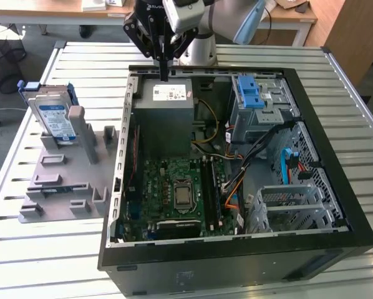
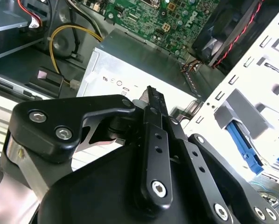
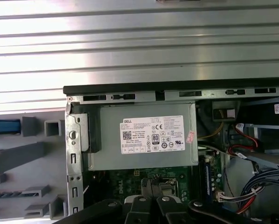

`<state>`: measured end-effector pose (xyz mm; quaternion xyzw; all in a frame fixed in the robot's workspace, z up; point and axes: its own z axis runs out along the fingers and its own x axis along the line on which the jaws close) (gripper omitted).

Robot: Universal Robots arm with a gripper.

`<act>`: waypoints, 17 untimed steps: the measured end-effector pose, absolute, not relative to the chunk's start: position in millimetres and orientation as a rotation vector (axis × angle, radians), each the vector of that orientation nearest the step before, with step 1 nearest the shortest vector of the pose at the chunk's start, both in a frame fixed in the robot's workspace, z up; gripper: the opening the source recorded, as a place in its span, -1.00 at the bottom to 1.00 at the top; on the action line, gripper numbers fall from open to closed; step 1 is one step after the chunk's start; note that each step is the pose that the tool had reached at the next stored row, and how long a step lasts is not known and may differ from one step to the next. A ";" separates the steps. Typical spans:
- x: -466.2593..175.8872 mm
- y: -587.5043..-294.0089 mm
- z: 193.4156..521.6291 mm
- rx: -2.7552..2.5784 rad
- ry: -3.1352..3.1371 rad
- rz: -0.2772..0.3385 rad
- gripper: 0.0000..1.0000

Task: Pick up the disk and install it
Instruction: 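Reach for the disk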

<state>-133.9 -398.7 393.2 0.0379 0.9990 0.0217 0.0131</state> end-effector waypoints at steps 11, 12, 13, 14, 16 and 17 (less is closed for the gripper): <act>-144.0 -398.0 392.9 0.118 3.112 0.068 -0.79; -144.8 -398.0 392.9 0.118 3.112 0.068 -0.79; -145.5 -397.9 392.9 0.118 3.113 0.068 -0.79; -146.3 -397.9 392.8 0.118 3.112 0.068 -0.79; -147.6 -397.8 392.8 0.118 3.113 0.068 -0.79; -148.2 -397.8 392.7 0.118 3.113 0.068 -0.79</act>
